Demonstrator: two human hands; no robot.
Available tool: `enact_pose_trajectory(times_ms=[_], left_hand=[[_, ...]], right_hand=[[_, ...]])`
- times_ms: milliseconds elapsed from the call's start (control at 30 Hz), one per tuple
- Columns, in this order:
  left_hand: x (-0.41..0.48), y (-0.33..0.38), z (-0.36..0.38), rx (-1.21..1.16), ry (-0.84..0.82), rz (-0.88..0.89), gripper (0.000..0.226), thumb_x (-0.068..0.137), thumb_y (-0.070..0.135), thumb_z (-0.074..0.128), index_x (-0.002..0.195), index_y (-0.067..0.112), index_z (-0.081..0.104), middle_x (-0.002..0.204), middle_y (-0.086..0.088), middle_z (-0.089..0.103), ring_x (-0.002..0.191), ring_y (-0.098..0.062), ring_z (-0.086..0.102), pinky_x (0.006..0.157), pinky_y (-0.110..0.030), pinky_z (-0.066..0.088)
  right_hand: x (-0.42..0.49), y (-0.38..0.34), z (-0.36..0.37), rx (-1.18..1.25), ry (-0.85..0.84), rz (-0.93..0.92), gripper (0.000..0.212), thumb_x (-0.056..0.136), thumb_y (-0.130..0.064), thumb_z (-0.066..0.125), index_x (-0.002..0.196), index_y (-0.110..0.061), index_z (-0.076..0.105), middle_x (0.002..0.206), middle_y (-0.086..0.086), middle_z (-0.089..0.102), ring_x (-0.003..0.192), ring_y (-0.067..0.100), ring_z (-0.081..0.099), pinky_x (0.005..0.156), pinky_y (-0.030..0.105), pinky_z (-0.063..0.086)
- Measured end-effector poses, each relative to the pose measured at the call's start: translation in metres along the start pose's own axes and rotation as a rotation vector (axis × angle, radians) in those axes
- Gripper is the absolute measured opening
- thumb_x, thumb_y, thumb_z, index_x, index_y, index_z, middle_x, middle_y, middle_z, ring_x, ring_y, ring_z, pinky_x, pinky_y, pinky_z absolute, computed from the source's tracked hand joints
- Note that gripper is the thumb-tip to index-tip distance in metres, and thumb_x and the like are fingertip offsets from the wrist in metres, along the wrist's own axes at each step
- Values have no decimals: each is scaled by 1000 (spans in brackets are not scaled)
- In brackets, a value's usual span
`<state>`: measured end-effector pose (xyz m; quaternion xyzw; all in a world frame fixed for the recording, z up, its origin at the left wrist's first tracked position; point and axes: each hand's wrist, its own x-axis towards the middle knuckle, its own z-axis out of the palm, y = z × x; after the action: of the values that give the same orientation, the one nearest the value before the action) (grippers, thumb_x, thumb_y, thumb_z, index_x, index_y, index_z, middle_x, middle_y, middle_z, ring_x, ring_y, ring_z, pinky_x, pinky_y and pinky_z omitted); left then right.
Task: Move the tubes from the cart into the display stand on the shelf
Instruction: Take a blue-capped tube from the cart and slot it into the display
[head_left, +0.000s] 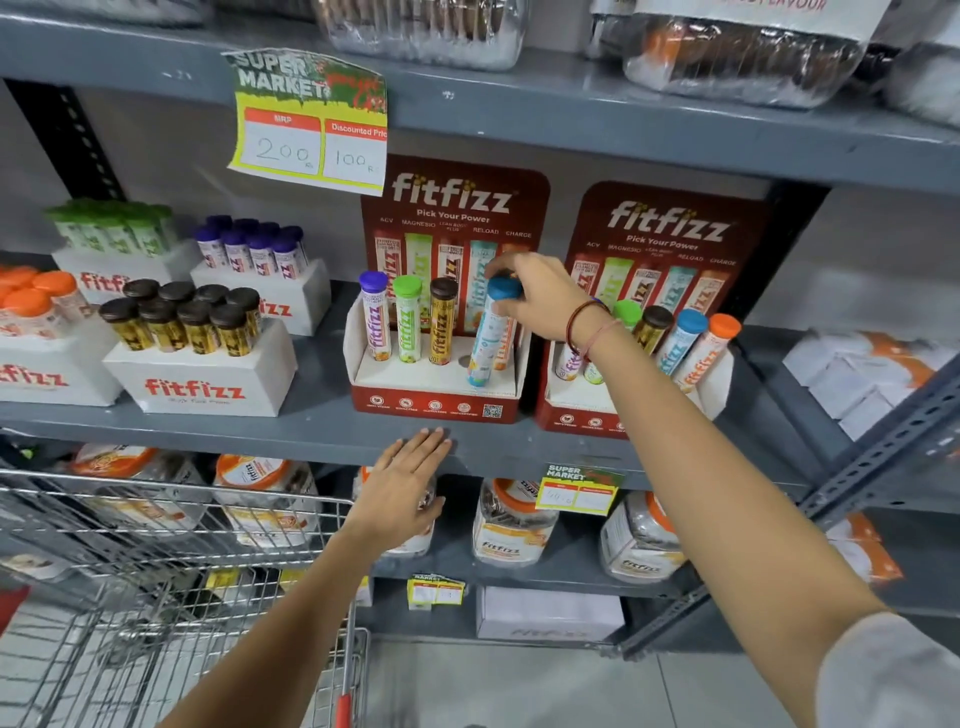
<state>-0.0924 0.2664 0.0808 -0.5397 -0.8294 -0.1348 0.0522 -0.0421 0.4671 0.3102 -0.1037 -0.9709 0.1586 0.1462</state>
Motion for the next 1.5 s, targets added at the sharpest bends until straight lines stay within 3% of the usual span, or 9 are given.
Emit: enact_pose_trajectory(times_ms=[200,500,667,867,1100,1333,1500], left_hand=[[1,-1,0,16,-23,-1,69,91,40,47,146,19,11,156,0,13,143,-16,7,117,-37,6],[1,-3,2,0,-30,1,70,90,38,49,146,18,13,156,-2,14,143,-17,9,116,-36,4],[1,-4,3,-8,-34,-1,69,90,38,48,146,19,12,156,-1,14,143,-16,8,117,-36,5],[0,-2,2,-21,-36,-13,66,91,37,47,146,19,14,156,-1,15,143,-17,8,117,-38,5],[1,-3,1,-13,-25,-9,68,90,35,49,145,19,14,156,0,15,143,-16,7,114,-34,-1],[0,-6,1,16,-47,-6,68,91,37,47,146,19,10,156,0,12,143,-15,5,116,-35,2],[-6,-19,-3,43,-18,-47,66,93,40,44,146,17,12,156,-1,14,143,-17,7,114,-34,-3]], right_hand=[[22,3,5,38,-57,32,37,81,-1,61,117,-10,56,127,14,55,122,29,48,106,38,41],[38,5,9,60,-57,17,38,79,8,62,115,-7,59,129,12,57,121,25,53,101,30,42],[43,5,4,98,-134,9,38,78,14,55,107,-9,63,127,11,58,121,25,53,103,34,46],[54,1,0,-39,-237,-27,42,78,15,54,106,-15,62,127,10,56,120,26,51,105,40,44],[57,-2,1,65,-200,-28,42,73,24,49,101,-6,56,115,13,64,113,26,58,93,27,44],[51,6,15,87,-267,-41,42,69,23,52,94,-12,53,109,9,64,110,23,59,96,43,51],[50,13,20,70,-266,-12,40,73,14,59,99,-16,51,121,10,58,117,26,53,100,44,46]])
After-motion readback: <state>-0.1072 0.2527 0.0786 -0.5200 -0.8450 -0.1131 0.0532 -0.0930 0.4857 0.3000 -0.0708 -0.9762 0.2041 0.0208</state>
